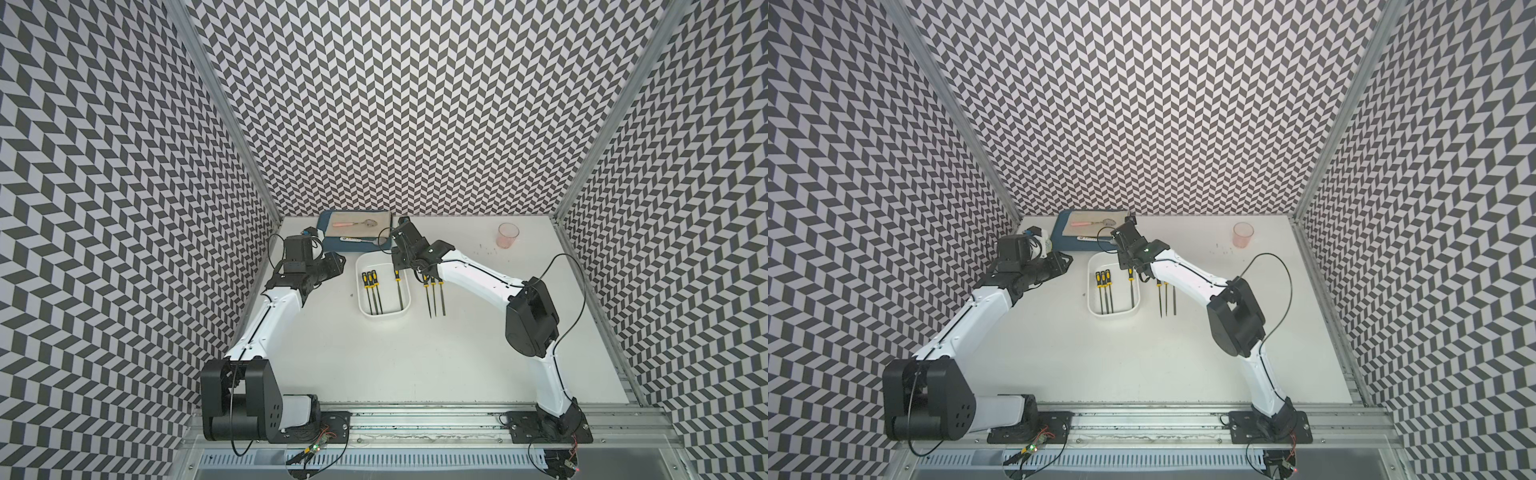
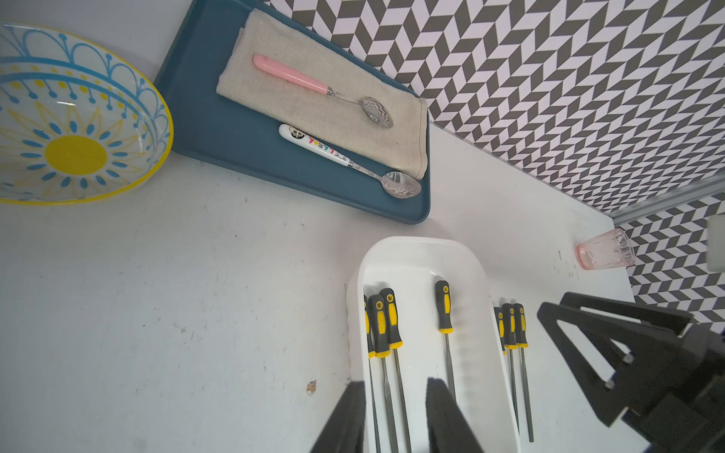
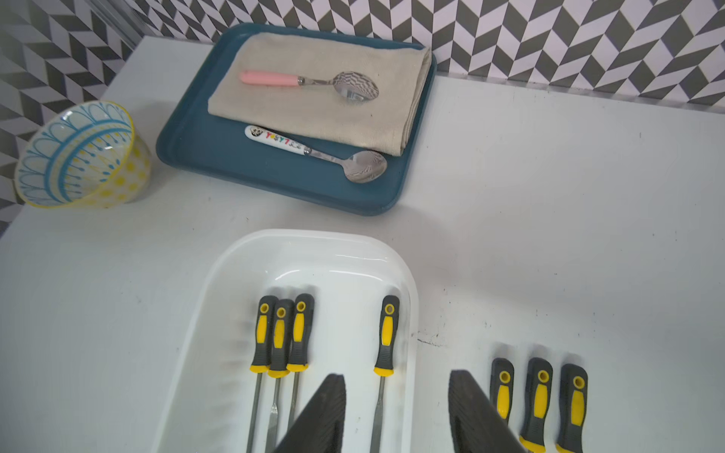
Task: Take the file tool out of the storage box
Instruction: Adjust the storage box at the center of the board.
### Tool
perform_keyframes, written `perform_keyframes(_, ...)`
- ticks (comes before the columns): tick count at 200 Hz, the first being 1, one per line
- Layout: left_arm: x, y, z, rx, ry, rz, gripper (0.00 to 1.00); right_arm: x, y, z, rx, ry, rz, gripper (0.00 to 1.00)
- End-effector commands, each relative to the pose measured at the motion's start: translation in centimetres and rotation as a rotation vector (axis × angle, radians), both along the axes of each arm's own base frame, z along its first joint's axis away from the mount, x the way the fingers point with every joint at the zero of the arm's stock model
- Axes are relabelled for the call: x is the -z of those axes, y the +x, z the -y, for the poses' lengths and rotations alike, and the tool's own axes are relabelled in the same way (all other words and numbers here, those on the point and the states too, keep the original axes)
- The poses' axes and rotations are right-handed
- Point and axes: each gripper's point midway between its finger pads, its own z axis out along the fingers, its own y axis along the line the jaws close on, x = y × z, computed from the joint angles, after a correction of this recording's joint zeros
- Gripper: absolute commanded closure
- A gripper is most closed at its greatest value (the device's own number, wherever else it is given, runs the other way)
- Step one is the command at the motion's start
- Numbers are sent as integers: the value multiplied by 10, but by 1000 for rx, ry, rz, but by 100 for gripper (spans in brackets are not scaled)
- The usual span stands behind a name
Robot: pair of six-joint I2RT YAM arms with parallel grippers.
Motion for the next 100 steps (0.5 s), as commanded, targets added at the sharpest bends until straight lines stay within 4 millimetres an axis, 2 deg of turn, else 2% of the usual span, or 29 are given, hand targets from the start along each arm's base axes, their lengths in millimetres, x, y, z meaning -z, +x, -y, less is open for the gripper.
perform_keyframes(1,-2,0,2,7,1,15,68,10,-4,-3,-6,-10,-24,52)
perform_keyframes(28,-1,0,3,11,1,13,68,25,-8,-2,-20,-18,-76,51)
perform_keyframes(66,-2,0,4,12,1,14,68,56,-19,-1,-45,-35,-159,52)
perform_keyframes(100,-1,0,4,13,2,14,68,69,-25,4,-31,-32,-182,54)
